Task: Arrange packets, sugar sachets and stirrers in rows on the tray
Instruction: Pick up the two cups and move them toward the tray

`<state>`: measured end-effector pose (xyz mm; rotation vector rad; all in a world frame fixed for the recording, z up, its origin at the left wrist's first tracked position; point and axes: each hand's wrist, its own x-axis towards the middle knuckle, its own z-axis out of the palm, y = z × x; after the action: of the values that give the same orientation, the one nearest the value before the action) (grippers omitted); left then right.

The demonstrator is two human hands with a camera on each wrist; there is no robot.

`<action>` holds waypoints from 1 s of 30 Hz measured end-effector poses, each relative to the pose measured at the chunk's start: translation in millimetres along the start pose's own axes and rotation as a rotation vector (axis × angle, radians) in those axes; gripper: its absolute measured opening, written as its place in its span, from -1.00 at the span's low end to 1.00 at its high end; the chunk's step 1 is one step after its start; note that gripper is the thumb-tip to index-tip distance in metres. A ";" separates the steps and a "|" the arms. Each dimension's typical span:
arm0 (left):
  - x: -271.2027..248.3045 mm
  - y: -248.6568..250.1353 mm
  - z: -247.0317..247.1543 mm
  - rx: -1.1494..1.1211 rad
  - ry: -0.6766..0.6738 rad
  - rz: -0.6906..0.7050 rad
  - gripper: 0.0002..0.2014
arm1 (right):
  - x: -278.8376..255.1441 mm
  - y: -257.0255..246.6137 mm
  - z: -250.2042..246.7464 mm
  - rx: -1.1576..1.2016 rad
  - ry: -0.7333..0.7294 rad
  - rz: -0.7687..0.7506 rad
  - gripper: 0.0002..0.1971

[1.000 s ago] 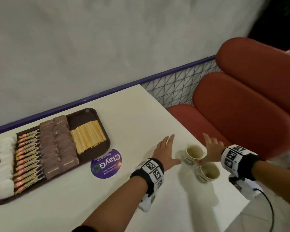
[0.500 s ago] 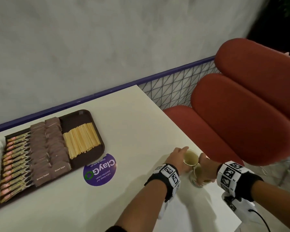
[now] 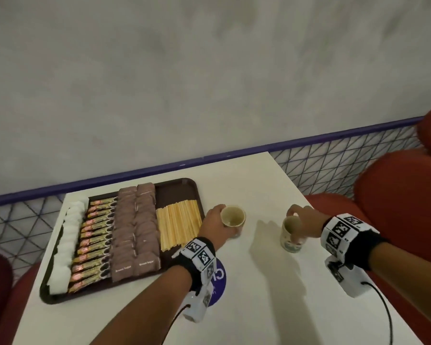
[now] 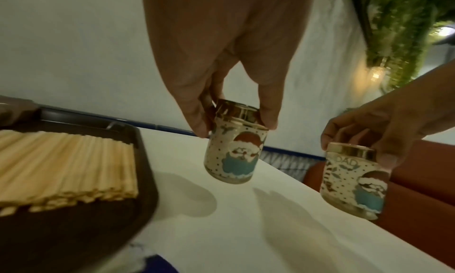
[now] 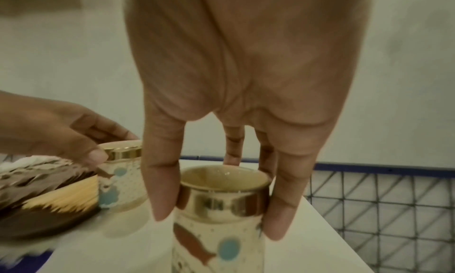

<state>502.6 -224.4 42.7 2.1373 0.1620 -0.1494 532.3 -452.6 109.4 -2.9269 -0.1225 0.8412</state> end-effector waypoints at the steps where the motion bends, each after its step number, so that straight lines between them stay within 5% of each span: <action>1: 5.8 -4.8 -7.6 -0.007 0.028 -0.010 -0.25 | 11.2 -10.7 -7.1 0.017 0.022 -0.019 -0.32; 9: 27.0 -31.5 -5.8 -0.039 0.081 -0.093 -0.33 | 90.0 -89.3 -30.9 0.159 0.165 -0.103 -0.19; 17: 30.5 -50.5 5.1 -0.013 0.107 -0.054 -0.40 | 140.9 -150.0 -13.4 0.161 0.192 -0.194 -0.30; 30: 21.9 -59.4 9.3 -0.192 0.138 -0.123 -0.15 | 161.0 -178.6 -3.8 0.298 0.171 -0.243 -0.15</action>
<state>513.4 -199.1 -15.1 1.9465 0.3737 -0.0554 661.1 -259.0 48.0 -2.6208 -0.3039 0.5196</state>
